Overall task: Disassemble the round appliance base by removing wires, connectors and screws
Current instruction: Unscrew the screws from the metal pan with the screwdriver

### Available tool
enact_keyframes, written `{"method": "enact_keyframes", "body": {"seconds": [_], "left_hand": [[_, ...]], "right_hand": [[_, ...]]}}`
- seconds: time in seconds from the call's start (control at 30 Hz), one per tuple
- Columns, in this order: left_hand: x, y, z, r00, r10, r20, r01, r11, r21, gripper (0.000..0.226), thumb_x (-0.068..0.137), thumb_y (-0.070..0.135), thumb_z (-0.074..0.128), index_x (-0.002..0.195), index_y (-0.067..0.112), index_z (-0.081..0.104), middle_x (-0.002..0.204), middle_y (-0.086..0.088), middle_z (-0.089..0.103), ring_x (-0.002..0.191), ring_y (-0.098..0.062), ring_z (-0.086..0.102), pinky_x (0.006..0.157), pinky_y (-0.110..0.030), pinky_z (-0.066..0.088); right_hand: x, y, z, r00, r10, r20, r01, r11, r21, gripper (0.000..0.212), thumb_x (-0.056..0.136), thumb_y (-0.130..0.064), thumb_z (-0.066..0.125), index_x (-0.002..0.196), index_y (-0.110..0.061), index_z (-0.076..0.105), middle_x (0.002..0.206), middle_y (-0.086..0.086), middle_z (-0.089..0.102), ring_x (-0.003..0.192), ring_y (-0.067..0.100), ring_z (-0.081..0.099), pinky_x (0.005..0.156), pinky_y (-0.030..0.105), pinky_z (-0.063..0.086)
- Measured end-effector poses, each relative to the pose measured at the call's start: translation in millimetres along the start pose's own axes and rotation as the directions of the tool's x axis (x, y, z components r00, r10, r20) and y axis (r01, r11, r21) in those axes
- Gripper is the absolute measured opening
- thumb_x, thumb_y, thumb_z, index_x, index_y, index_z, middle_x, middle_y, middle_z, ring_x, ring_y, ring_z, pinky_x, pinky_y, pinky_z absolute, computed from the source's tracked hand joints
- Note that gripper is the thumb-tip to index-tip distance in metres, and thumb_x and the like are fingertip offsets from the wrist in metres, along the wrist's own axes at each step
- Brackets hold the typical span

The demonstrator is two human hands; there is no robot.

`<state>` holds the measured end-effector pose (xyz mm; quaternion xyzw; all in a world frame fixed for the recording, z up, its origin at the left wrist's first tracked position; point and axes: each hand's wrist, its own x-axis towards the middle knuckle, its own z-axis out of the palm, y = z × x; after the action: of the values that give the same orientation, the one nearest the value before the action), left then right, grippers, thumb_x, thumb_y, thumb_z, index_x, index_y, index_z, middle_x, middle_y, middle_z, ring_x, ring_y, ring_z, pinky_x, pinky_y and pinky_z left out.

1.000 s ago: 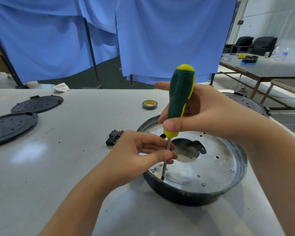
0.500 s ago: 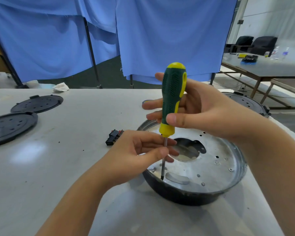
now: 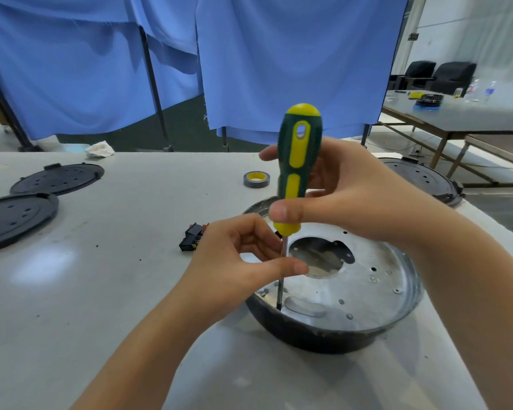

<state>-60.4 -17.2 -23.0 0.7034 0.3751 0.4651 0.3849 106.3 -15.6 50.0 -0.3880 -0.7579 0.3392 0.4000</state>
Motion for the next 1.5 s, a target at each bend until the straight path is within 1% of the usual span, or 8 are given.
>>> {"method": "enact_keyframes", "body": {"seconds": [0.13, 0.37, 0.67, 0.83, 1.13, 1.27, 1.37, 1.5], "left_hand": [[1, -2, -6, 0.990, -0.030, 0.137, 0.038, 0.998, -0.054, 0.030, 0.058, 0.041, 0.082, 0.083, 0.027, 0.072, 0.076, 0.008, 0.074, 0.072, -0.011, 0.071, 0.073, -0.021, 0.056], [-2, -1, -12, 0.954, -0.087, 0.286, 0.113, 0.991, -0.077, 0.021, 0.076, 0.017, 0.069, 0.088, 0.033, 0.076, 0.085, 0.001, 0.077, 0.083, -0.020, 0.074, 0.082, -0.031, 0.057], [-4, 0, 2, 0.996, -0.018, 0.083, 0.017, 1.000, 0.015, 0.019, 0.057, 0.023, 0.085, 0.073, 0.029, 0.075, 0.068, 0.005, 0.073, 0.064, -0.008, 0.069, 0.063, -0.019, 0.056], [-1, 1, -3, 0.995, -0.032, 0.099, 0.034, 0.999, -0.017, 0.026, 0.050, 0.027, 0.089, 0.070, 0.021, 0.073, 0.063, 0.004, 0.071, 0.059, -0.007, 0.067, 0.060, -0.013, 0.050], [-2, 0, -12, 0.931, -0.122, 0.345, 0.130, 0.991, -0.003, 0.022, 0.079, 0.022, 0.064, 0.096, 0.033, 0.073, 0.090, 0.007, 0.077, 0.091, -0.012, 0.072, 0.087, -0.028, 0.055], [-3, 1, -5, 0.944, -0.120, 0.308, 0.133, 0.991, -0.021, 0.015, 0.072, 0.021, 0.073, 0.086, 0.024, 0.076, 0.080, 0.002, 0.077, 0.080, -0.017, 0.074, 0.081, -0.027, 0.057], [-4, 2, -2, 0.964, -0.079, 0.254, 0.076, 0.997, 0.022, 0.014, 0.068, 0.020, 0.083, 0.080, 0.021, 0.076, 0.072, 0.003, 0.075, 0.070, -0.013, 0.073, 0.072, -0.020, 0.056], [-4, 3, 1, 0.986, -0.013, 0.164, 0.002, 0.998, 0.070, 0.018, 0.062, 0.020, 0.087, 0.072, 0.019, 0.073, 0.064, 0.005, 0.072, 0.060, -0.007, 0.068, 0.062, -0.014, 0.052]], "right_hand": [[-2, 1, -4, 0.998, 0.011, 0.059, -0.018, 0.991, 0.131, 0.053, 0.072, -0.004, 0.075, 0.120, -0.004, 0.053, 0.093, 0.008, 0.075, 0.087, 0.025, 0.072, 0.077, 0.031, 0.059], [-5, 4, -13, 0.970, 0.001, 0.242, -0.073, 0.954, 0.291, 0.059, 0.082, -0.001, 0.062, 0.131, -0.024, 0.038, 0.128, 0.013, 0.061, 0.113, 0.025, 0.063, 0.094, 0.039, 0.052], [-7, -6, -16, 0.994, 0.097, 0.055, -0.091, 0.991, -0.101, 0.066, 0.053, -0.042, 0.079, 0.113, -0.026, 0.058, 0.067, -0.023, 0.064, 0.068, -0.009, 0.063, 0.060, 0.007, 0.047], [-8, -5, -16, 1.000, -0.002, 0.019, 0.002, 1.000, -0.012, 0.071, 0.058, -0.022, 0.081, 0.122, -0.023, 0.052, 0.085, -0.003, 0.075, 0.081, 0.020, 0.073, 0.075, 0.033, 0.060], [-8, 0, -16, 0.986, 0.009, 0.167, -0.037, 0.985, 0.166, 0.059, 0.086, 0.009, 0.058, 0.127, -0.029, 0.038, 0.123, 0.006, 0.062, 0.105, 0.020, 0.068, 0.088, 0.037, 0.056], [-8, -2, -19, 0.989, 0.083, 0.127, -0.080, 0.997, -0.022, 0.064, 0.073, -0.022, 0.078, 0.127, -0.031, 0.047, 0.096, -0.017, 0.066, 0.098, 0.005, 0.066, 0.089, 0.033, 0.054], [-9, -7, -16, 0.988, 0.089, 0.128, -0.066, 0.983, -0.169, 0.051, 0.064, -0.042, 0.079, 0.109, -0.029, 0.059, 0.068, -0.024, 0.061, 0.071, -0.001, 0.062, 0.071, 0.022, 0.050], [-10, -6, -19, 0.995, 0.039, 0.096, -0.027, 0.992, -0.127, 0.056, 0.061, -0.028, 0.084, 0.110, -0.019, 0.058, 0.075, -0.018, 0.067, 0.071, 0.017, 0.068, 0.068, 0.027, 0.057]]}}
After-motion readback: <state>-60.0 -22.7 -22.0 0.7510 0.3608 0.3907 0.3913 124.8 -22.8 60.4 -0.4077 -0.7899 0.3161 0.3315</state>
